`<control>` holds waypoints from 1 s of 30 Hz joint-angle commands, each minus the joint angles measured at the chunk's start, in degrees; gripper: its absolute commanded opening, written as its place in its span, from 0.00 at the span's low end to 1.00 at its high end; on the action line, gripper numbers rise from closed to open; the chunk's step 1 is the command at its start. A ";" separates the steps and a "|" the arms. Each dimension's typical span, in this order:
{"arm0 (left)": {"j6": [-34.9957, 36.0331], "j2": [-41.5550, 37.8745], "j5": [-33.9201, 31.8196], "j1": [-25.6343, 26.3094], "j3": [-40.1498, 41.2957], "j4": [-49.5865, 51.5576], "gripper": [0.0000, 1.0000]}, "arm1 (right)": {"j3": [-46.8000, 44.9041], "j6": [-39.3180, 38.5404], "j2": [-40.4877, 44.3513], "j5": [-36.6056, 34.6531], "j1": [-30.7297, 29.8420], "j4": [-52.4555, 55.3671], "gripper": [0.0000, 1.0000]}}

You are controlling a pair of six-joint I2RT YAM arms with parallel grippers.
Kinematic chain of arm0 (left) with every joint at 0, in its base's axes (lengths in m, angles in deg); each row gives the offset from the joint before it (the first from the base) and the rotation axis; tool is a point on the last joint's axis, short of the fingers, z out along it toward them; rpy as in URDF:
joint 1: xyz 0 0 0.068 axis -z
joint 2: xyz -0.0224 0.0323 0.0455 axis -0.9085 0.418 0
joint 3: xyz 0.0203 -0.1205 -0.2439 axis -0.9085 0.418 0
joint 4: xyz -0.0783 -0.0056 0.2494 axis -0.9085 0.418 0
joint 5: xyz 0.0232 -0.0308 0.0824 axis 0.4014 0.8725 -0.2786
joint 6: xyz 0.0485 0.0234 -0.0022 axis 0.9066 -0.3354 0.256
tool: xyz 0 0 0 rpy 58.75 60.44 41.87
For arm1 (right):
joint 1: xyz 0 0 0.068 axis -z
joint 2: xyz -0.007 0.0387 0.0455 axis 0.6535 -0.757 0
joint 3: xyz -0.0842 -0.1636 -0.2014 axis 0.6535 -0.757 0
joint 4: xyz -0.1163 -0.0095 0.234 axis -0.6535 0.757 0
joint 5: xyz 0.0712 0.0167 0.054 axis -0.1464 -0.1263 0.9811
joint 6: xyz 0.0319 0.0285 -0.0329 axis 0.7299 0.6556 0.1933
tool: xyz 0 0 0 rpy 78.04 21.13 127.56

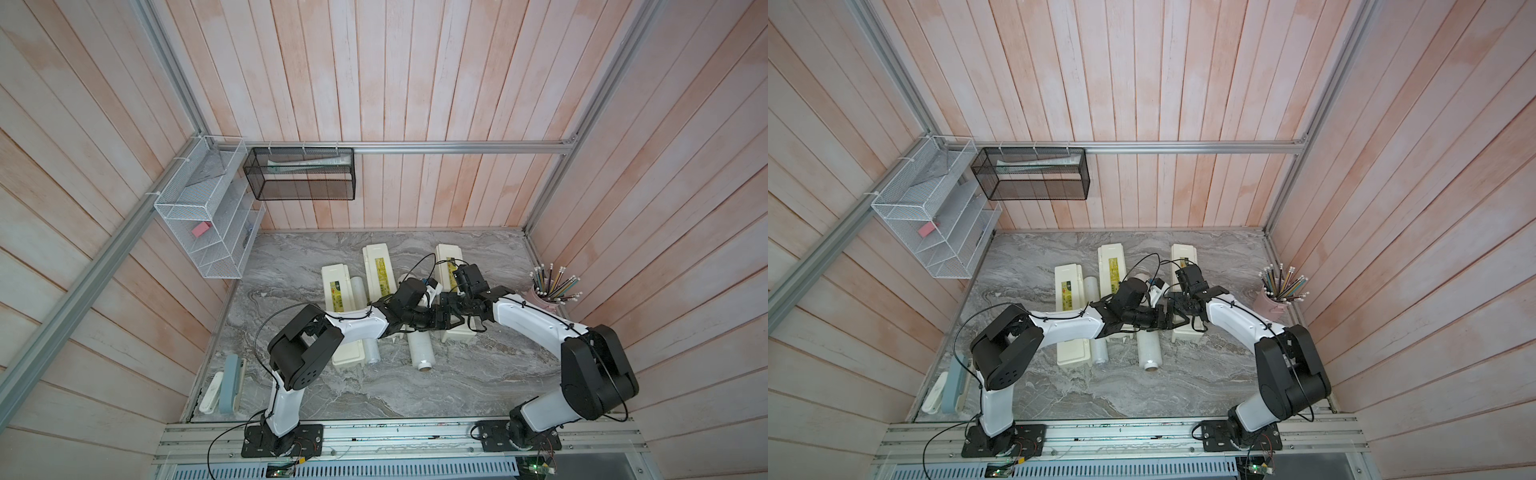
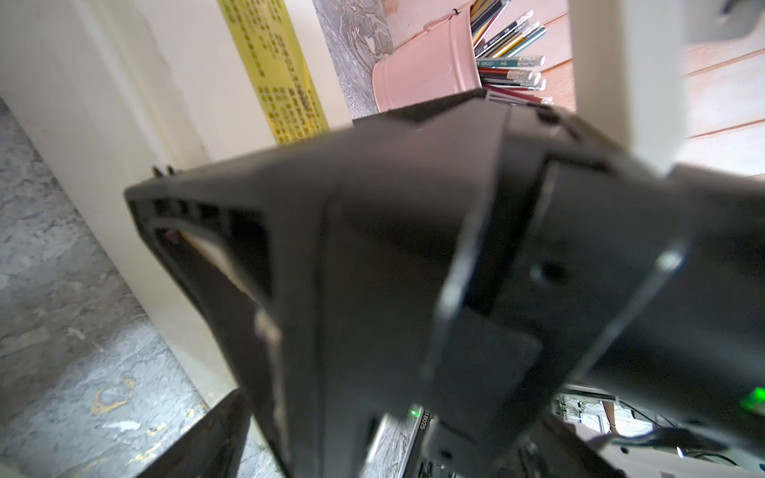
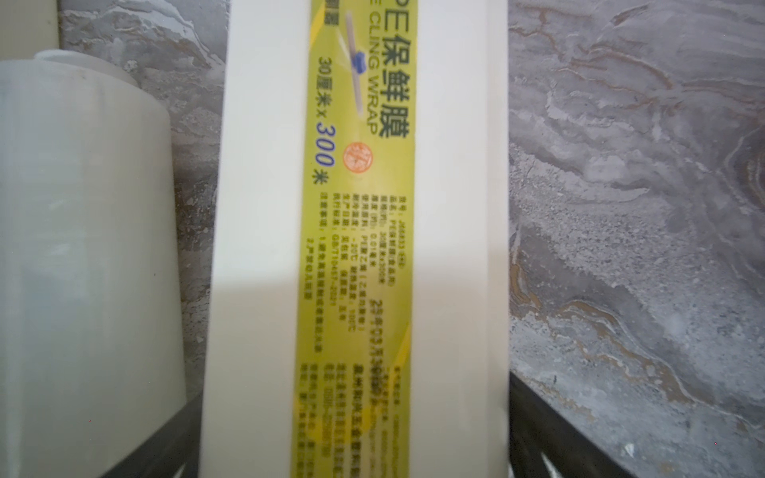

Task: Put plastic wrap rolls into dispensers
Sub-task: Close the lid on the plastic wrap cutting box.

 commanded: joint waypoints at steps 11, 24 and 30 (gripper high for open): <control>-0.09 4.51 -5.62 0.44 0.57 11.65 0.92 | 2.04 2.91 -1.64 3.65 -0.86 0.96 0.97; -0.73 5.61 -9.23 0.67 1.18 15.18 0.88 | 3.11 4.02 -1.63 2.02 -0.83 2.00 0.96; -0.05 7.55 -10.35 0.70 -0.68 19.18 0.88 | 4.10 4.13 -1.46 0.45 -0.83 2.89 0.96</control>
